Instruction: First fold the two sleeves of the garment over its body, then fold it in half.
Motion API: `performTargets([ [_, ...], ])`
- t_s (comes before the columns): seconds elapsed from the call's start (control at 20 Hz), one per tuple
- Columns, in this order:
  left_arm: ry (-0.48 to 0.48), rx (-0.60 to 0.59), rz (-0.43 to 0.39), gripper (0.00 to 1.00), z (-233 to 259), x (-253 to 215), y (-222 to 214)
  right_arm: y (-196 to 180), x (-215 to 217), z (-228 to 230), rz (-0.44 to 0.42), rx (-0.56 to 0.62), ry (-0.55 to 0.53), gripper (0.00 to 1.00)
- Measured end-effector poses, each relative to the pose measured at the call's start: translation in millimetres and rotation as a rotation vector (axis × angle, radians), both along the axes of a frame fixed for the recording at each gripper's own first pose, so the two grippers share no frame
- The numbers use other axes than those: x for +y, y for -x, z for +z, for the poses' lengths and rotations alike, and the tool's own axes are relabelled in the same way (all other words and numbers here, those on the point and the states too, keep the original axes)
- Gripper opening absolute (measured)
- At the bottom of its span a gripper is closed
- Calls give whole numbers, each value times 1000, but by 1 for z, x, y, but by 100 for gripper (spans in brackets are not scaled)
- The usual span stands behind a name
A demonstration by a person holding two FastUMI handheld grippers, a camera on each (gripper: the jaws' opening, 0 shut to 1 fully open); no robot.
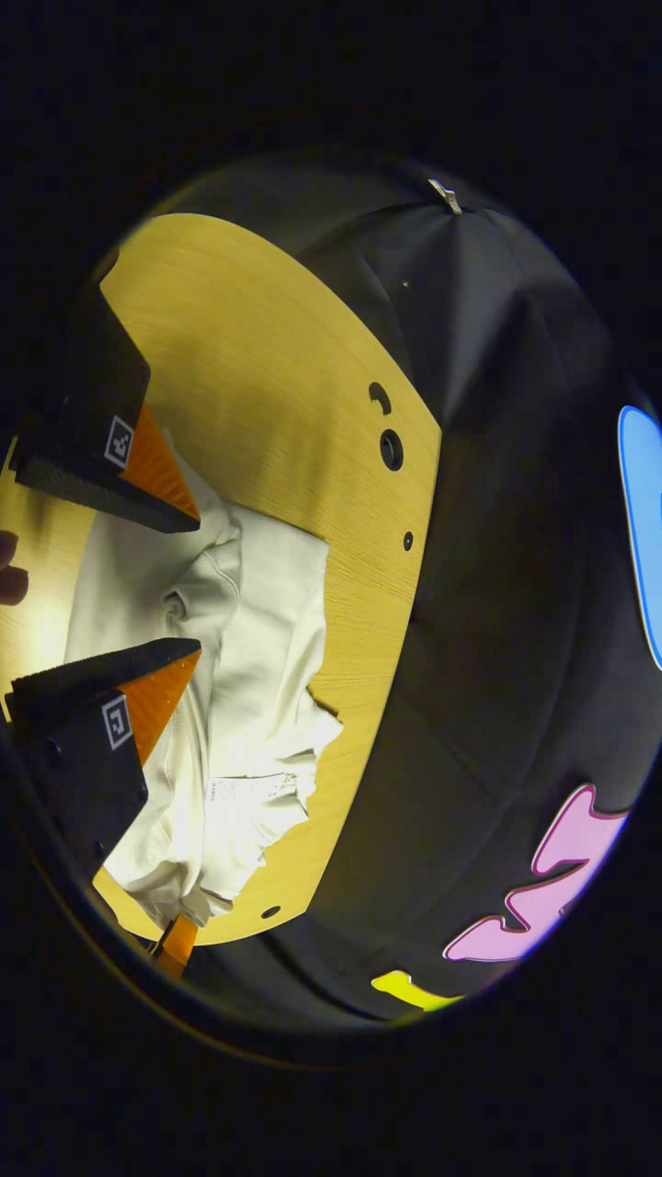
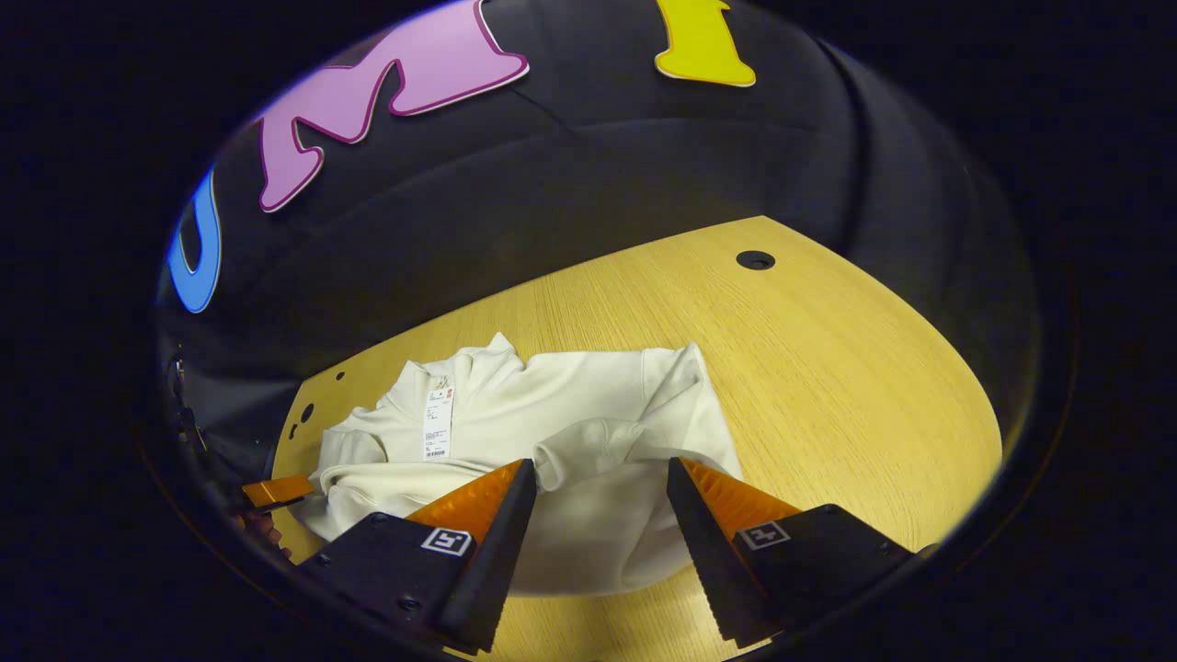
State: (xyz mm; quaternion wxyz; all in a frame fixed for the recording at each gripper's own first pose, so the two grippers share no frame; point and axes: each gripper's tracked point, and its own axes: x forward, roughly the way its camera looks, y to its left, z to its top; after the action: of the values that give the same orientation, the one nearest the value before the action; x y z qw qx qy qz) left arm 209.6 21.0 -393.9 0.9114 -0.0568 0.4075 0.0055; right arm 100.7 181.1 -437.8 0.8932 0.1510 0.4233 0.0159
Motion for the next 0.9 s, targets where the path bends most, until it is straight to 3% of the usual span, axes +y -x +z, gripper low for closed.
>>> performTargets([
  [0.1, -18, -7, -12, 74, 9, 3, 13, 7, -8, 14, 12, -24, 20, 88],
  [0.15, -20, -13, -21, 74, 14, 2, 20, 11, -11, 20, 20, -32, 29, 75],
  [0.2, -19, -21, -31, 74, 19, 1, 27, 17, -14, 27, 27, -39, 33, 88],
  [0.65, -36, -101, -153, 74, 59, -13, 96, 77, -11, 66, 102, -89, 23, 88],
  [0.9, -28, -116, -166, 74, 75, -22, 144, 103, 3, 86, 167, -103, -28, 88],
])
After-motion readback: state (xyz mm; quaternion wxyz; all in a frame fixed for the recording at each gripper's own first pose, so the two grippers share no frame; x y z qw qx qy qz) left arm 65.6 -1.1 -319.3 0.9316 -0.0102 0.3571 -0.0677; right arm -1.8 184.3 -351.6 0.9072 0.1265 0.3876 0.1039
